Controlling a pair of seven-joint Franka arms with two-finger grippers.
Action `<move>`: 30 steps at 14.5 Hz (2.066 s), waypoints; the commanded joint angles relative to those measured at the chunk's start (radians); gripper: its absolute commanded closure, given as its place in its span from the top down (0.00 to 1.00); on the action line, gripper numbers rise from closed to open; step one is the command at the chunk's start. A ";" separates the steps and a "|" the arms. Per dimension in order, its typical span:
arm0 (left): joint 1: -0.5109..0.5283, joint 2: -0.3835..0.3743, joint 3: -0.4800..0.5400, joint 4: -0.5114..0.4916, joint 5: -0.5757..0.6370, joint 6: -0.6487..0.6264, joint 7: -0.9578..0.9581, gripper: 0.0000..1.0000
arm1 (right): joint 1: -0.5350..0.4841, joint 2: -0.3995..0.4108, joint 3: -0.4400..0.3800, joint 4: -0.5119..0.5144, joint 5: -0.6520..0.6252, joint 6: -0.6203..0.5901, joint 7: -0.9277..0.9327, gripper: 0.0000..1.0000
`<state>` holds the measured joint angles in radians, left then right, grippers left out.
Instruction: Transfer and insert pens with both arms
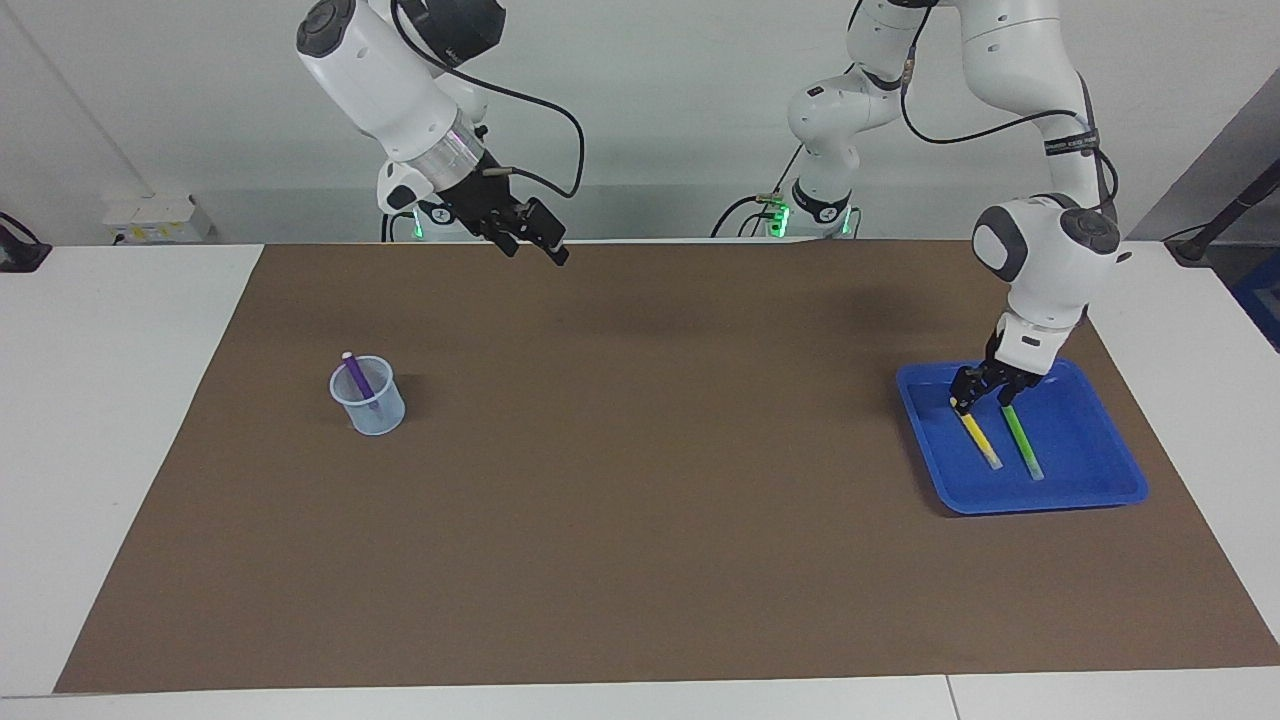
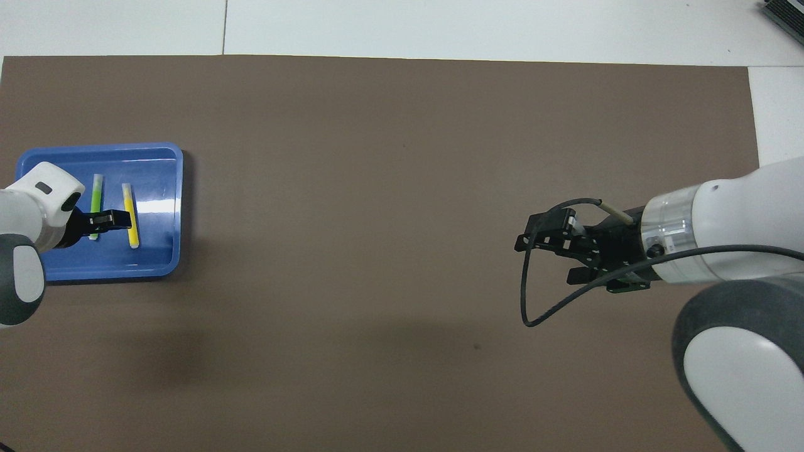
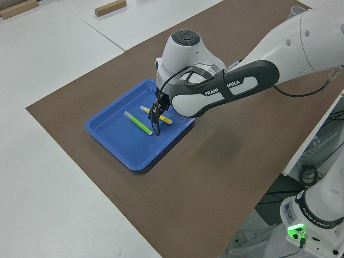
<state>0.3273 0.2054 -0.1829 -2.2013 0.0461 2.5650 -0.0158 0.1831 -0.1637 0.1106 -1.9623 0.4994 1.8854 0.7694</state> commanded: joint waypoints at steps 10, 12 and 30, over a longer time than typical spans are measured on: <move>0.013 0.029 -0.006 -0.008 -0.006 0.057 0.007 0.71 | 0.027 -0.031 0.000 -0.044 0.027 0.052 0.047 1.00; 0.013 0.029 -0.006 -0.006 -0.006 0.058 0.014 0.71 | 0.027 -0.031 0.000 -0.044 0.027 0.052 0.045 1.00; -0.002 0.089 -0.006 0.094 0.006 0.017 0.030 0.64 | 0.026 -0.030 0.000 -0.044 0.027 0.052 0.047 1.00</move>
<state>0.3267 0.2799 -0.1948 -2.1267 0.0474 2.5881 -0.0048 0.2140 -0.1660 0.1081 -1.9734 0.4996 1.9121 0.8065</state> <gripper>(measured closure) 0.401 0.000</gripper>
